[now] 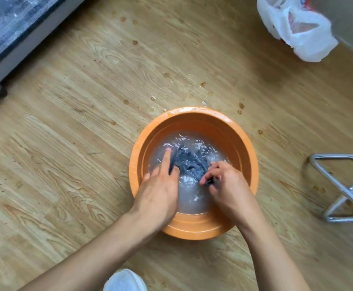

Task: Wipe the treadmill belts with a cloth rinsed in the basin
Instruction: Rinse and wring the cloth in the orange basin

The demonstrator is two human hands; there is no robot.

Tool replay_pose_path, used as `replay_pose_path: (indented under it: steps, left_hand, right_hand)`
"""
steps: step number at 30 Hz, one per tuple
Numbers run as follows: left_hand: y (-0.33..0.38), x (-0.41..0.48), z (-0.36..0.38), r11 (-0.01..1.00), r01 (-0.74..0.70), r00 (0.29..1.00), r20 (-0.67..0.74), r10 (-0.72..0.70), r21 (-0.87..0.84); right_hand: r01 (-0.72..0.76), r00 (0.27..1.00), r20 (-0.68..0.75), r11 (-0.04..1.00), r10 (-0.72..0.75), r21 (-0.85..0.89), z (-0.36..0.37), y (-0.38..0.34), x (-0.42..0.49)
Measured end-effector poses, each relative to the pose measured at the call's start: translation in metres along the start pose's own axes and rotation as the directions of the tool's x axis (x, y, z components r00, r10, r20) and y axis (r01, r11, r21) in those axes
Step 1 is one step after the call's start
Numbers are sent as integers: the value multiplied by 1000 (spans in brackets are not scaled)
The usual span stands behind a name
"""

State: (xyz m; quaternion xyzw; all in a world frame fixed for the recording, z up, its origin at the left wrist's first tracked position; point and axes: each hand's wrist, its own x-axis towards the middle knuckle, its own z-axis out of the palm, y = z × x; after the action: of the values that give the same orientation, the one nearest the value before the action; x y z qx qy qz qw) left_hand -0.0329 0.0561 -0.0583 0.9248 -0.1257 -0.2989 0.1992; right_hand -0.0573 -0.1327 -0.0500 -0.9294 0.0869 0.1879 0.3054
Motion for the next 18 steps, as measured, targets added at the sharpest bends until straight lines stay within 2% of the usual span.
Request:
replay_pose_path:
  steps: [1,2,4,6,8,9,12,13,14,16,18]
  left_hand:
    - [4,-2,-4,984,-43,998,60,34,174]
    - [6,-3,-8,960,-70,995,91,47,270]
    - [6,-1,-13,943,-87,989,143,43,320]
    - [0,1,-17,972,-45,991,130,15,230]
    - [-6,8,-18,993,-24,999,44,18,119]
    - [-10,14,-18,995,-28,1000,7,27,96]
    - [-19,25,-22,959,-171,985,55,163,227]
    - [-23,25,-25,941,-209,976,121,182,266]
    - [-27,22,-28,924,-219,975,106,195,315]
    - [-28,11,-32,923,-160,987,37,157,351]
    - [-14,1,-34,971,-25,992,-112,53,236]
  right_hand:
    - [-21,993,114,998,27,-54,-1,-1,-3]
    - [-38,974,218,994,60,-105,-4,-1,-5]
    - [-95,935,329,987,132,-127,-14,-2,-5]
    - [-176,944,266,980,194,-90,-17,0,-2]
    - [-252,966,54,968,252,-18,-11,-1,5]
    - [-296,955,13,955,296,-6,-6,-3,11]
    - [-456,882,160,888,443,57,19,-6,30]
    - [-483,867,184,871,463,84,27,-7,35]
    - [-492,865,178,863,470,113,33,-7,38]
    - [-470,883,100,863,459,185,41,-4,43]
    - [-436,894,36,850,446,296,45,1,47]
